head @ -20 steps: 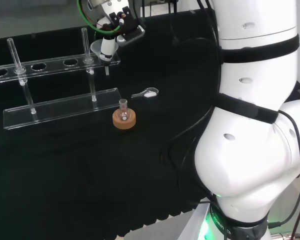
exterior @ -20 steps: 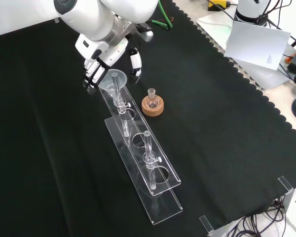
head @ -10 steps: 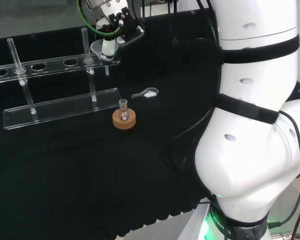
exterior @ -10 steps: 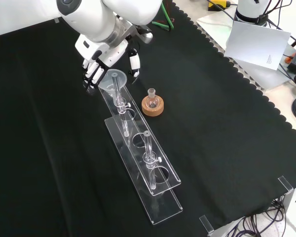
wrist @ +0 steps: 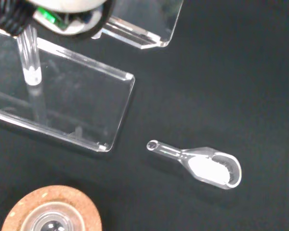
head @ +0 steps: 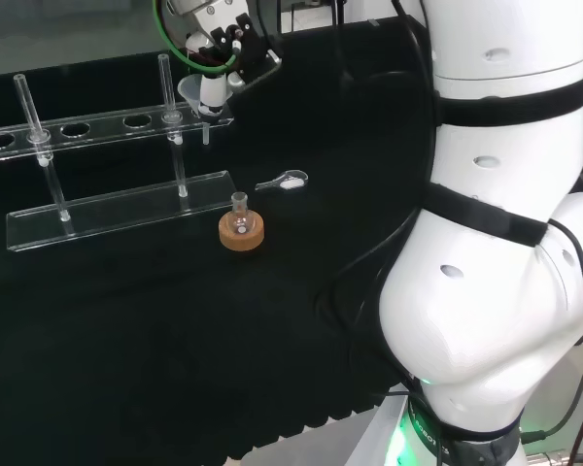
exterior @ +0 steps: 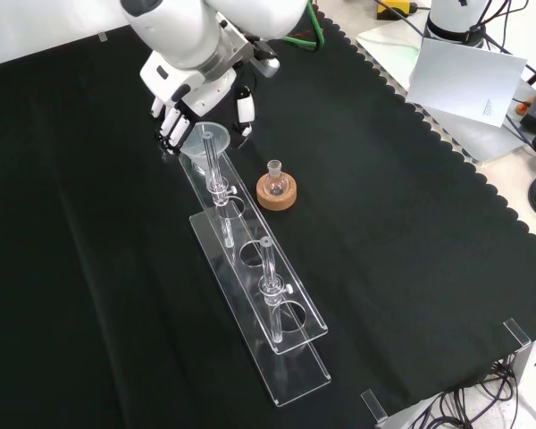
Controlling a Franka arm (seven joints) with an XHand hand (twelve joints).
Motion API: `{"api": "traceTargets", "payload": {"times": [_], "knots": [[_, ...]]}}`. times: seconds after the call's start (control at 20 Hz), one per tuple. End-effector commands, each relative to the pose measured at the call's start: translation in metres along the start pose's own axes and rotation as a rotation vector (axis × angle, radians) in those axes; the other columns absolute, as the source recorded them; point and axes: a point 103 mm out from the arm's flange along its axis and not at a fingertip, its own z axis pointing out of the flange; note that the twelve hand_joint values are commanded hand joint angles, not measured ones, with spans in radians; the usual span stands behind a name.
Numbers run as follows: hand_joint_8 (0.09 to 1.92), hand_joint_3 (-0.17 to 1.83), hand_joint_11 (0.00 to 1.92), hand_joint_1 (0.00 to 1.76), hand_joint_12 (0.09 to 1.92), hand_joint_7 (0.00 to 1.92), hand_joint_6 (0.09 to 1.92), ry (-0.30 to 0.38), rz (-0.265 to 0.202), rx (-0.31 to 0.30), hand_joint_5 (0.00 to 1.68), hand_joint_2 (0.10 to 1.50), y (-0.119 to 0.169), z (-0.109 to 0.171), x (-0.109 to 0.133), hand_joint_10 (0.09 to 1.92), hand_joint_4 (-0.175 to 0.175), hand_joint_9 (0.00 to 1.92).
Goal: Pick up the funnel from the transparent funnel stand.
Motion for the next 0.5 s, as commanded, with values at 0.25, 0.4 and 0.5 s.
{"api": "traceTargets", "payload": {"times": [0.25, 0.4, 0.5], "knots": [[0.64, 0.71, 0.58, 1.00, 1.28, 0.64, 0.81, -0.118, 0.042, -0.113, 0.80, 0.72, -0.022, -0.033, -0.005, 0.44, 0.025, 1.00], [0.65, 0.72, 0.58, 1.01, 1.27, 0.65, 0.81, -0.142, 0.057, -0.104, 0.78, 0.72, -0.033, -0.046, -0.011, 0.44, 0.022, 1.01], [0.65, 0.72, 0.57, 1.01, 1.27, 0.66, 0.81, -0.150, 0.072, -0.087, 0.77, 0.72, -0.042, -0.054, -0.014, 0.44, 0.019, 1.02]]}}
